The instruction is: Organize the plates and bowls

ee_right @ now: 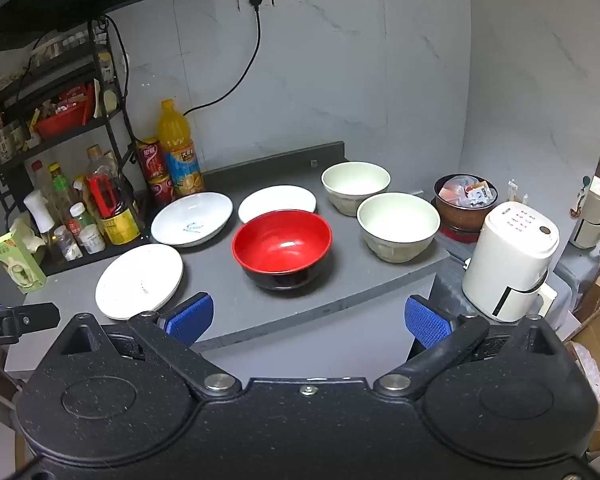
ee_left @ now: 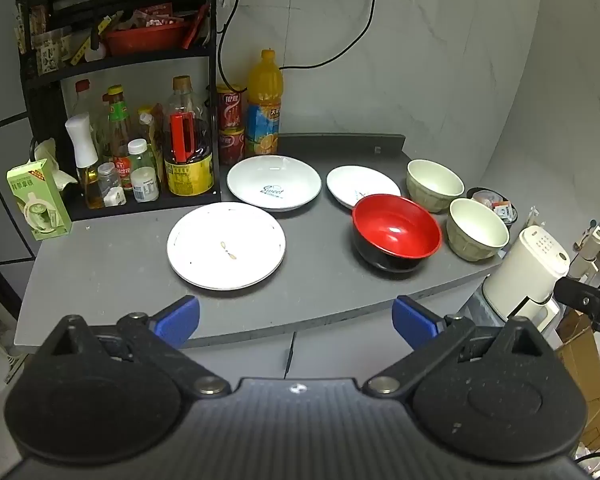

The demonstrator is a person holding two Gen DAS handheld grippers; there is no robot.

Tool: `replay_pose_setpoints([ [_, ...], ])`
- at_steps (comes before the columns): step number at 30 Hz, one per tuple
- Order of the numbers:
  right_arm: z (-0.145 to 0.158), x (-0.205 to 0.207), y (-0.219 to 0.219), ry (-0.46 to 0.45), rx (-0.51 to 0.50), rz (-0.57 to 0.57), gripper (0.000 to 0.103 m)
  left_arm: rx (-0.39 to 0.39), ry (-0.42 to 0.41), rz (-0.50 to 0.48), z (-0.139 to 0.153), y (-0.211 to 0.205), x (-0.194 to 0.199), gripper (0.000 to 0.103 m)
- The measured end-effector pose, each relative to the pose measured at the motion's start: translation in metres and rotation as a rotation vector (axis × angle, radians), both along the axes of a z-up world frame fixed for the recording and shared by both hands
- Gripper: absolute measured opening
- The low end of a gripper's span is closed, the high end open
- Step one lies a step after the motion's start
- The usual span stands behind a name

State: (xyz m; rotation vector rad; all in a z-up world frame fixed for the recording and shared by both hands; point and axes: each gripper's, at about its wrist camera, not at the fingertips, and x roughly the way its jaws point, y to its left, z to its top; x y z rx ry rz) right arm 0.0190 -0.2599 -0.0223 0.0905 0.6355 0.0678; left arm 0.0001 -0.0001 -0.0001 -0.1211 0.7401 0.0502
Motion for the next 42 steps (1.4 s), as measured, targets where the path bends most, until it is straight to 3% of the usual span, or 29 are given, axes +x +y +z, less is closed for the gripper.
replay_pose_setpoints([
  [14,-0.006,0.004,-0.011,0.002,0.014,-0.021,0.103,0.0,0.005,-0.02,-0.012,-0.005,0.005,0.102],
  [42,-0.004,-0.01,-0.019,-0.011,0.024,-0.028,0.103,-0.028,-0.001,-0.013,0.0,-0.011,-0.007,0.102],
])
